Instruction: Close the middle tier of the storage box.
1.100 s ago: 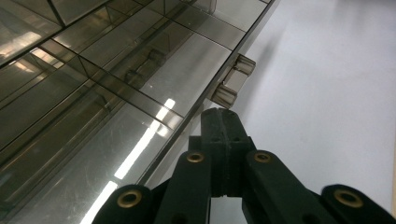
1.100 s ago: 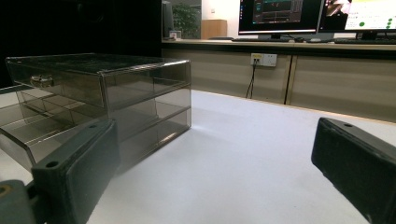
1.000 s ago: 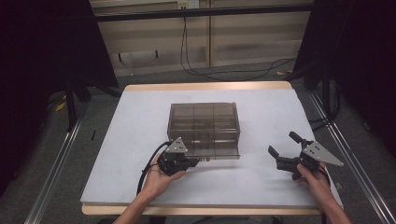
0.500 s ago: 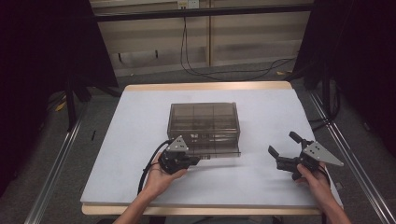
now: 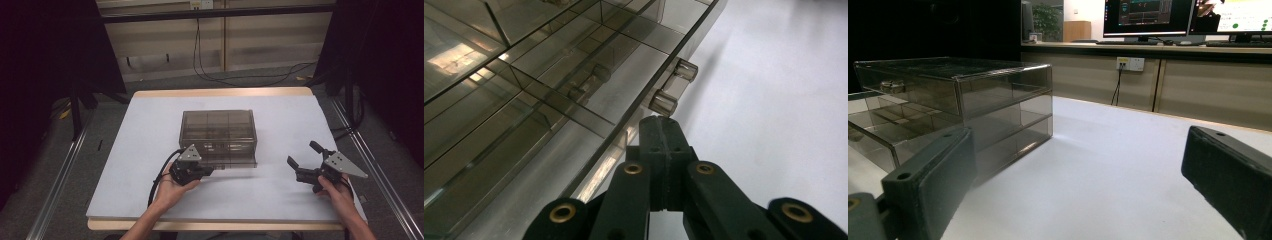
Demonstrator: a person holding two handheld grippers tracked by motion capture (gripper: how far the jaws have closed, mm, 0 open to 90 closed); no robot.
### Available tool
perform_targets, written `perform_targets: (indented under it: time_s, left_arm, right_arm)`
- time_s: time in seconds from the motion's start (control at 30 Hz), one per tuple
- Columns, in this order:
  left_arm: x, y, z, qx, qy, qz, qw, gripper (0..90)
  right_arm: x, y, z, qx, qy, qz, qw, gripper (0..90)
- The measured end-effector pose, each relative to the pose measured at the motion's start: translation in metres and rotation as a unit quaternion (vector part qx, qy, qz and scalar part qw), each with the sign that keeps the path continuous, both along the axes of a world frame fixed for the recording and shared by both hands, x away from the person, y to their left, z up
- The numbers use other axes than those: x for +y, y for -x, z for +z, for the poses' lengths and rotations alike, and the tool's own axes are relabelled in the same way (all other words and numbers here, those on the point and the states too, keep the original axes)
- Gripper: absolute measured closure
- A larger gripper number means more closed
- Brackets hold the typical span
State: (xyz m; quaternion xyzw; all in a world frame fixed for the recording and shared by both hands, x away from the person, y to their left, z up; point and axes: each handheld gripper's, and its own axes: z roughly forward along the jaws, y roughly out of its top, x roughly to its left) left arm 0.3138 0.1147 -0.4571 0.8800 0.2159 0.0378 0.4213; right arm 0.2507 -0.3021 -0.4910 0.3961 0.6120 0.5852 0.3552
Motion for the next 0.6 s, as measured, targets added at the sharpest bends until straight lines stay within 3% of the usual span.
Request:
perform_targets:
  time_s: [0.07,0.43,0.6]
  left_arm:
    - [0.0005,-0.0005,0.0007,-0.002,-0.008,-0.003,1.0,90.0]
    - [0.0032,-0.0036,0.0006,-0.003,0.001,0.009,1.0,90.0]
    - [0.0037,-0.0064,0.0012,-0.004,-0.005,0.011,0.9999,90.0]
  right_arm:
    - [0.0,0.0001,0.0,0.0,0.0,0.0,1.0,0.8]
    - [-0.0002,0.0,-0.0001,0.0,0.001,0.001,1.0,0.8]
    - [-0.0002,-0.0001,-0.0001,0.0,0.002,0.001,1.0,0.8]
